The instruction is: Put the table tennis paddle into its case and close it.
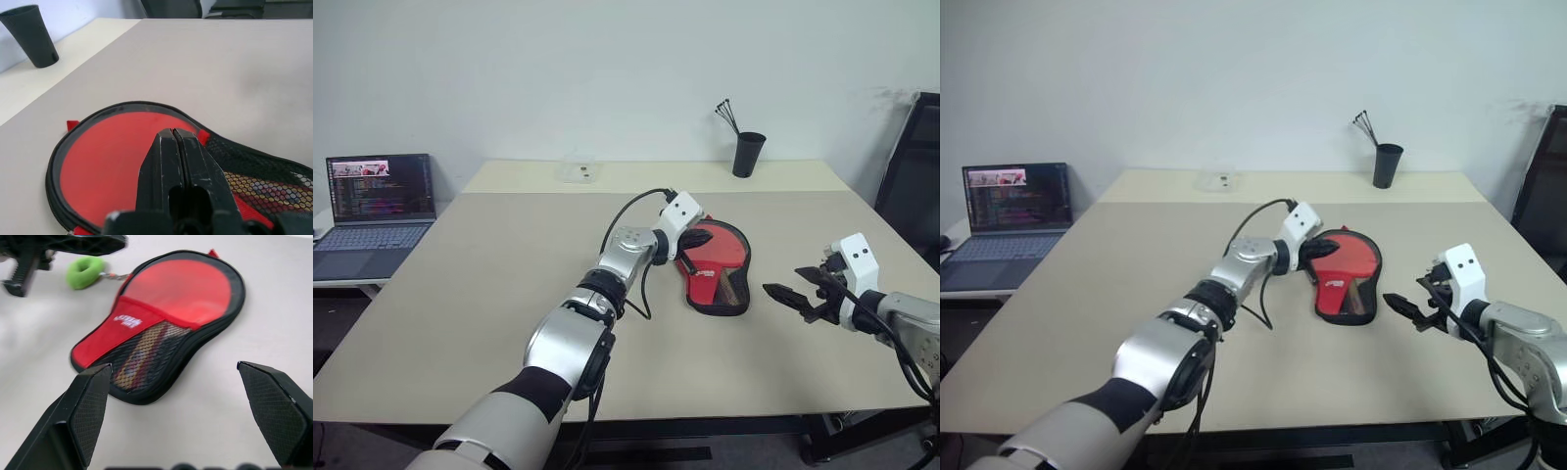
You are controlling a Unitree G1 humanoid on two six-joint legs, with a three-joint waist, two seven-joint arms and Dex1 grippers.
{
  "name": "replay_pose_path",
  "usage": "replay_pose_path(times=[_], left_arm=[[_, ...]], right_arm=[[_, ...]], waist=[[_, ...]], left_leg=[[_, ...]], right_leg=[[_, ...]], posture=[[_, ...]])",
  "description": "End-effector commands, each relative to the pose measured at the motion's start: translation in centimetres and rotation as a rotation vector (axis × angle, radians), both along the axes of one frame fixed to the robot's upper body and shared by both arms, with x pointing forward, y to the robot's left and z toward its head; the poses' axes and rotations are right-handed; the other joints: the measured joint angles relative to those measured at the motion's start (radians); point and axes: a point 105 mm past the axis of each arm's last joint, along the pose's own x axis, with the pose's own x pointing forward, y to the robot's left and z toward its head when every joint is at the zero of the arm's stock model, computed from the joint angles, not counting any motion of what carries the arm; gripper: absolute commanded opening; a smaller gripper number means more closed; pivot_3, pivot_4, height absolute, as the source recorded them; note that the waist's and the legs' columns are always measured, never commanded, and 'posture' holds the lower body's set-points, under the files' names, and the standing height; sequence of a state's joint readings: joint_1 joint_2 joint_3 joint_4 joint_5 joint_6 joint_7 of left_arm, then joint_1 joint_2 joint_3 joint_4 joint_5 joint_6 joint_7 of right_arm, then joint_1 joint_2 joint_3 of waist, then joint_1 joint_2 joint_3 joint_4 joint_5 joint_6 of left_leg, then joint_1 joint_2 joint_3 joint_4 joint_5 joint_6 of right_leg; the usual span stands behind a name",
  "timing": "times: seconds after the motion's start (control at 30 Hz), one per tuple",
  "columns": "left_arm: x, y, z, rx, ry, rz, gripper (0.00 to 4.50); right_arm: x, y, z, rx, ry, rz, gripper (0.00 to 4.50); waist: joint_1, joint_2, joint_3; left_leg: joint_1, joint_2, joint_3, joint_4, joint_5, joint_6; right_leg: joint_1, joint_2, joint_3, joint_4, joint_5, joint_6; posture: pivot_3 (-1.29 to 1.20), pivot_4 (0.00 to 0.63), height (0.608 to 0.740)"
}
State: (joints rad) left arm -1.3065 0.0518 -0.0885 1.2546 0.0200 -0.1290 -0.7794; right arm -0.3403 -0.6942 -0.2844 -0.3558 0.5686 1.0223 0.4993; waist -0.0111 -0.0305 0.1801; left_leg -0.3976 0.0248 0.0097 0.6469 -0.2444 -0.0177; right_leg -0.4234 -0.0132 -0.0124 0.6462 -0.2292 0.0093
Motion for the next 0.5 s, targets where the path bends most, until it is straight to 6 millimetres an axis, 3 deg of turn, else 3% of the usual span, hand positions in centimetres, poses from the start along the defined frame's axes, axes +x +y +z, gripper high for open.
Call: replay_pose_path(times=[0.03, 0.27, 0.5], left_arm=[[-0.3, 1.6, 1.7, -0.097, -0.035, -0.052, 0.03], [-2.0, 8.1, 1.6, -0.227, -0.012, -0.067, 0.03], [-4.8, 11.7, 1.8, -0.219, -0.019, 0.006, 0.03]], right_arm=[[1.6, 0.5, 0.8, 0.034, -0.058, -0.014, 4.5], [6.9, 0.5, -0.8, 0.078, -0.039, -0.111, 4.5], [10.0, 0.6, -3.6, 0.124, 0.045, -0.133, 4.5]], waist=[[-0.006, 0.0, 0.0], [-0.022, 0.001, 0.0], [-0.011, 0.001, 0.0]], left_leg=[[0.0, 0.0, 0.0, 0.0, 0.0, 0.0], [0.001, 0.002, 0.002, 0.0, 0.0, 0.0], [-0.001, 0.003, -0.001, 0.0, 0.0, 0.0]], right_leg=[[0.0, 0.0, 0.0, 0.0, 0.0, 0.0], [-0.001, 0.002, 0.002, 0.003, 0.001, -0.002], [-0.002, 0.0, 0.003, 0.002, 0.003, -0.006]], posture=[[0.0, 0.15, 0.74], [0.0, 0.15, 0.74], [0.0, 0.15, 0.74]])
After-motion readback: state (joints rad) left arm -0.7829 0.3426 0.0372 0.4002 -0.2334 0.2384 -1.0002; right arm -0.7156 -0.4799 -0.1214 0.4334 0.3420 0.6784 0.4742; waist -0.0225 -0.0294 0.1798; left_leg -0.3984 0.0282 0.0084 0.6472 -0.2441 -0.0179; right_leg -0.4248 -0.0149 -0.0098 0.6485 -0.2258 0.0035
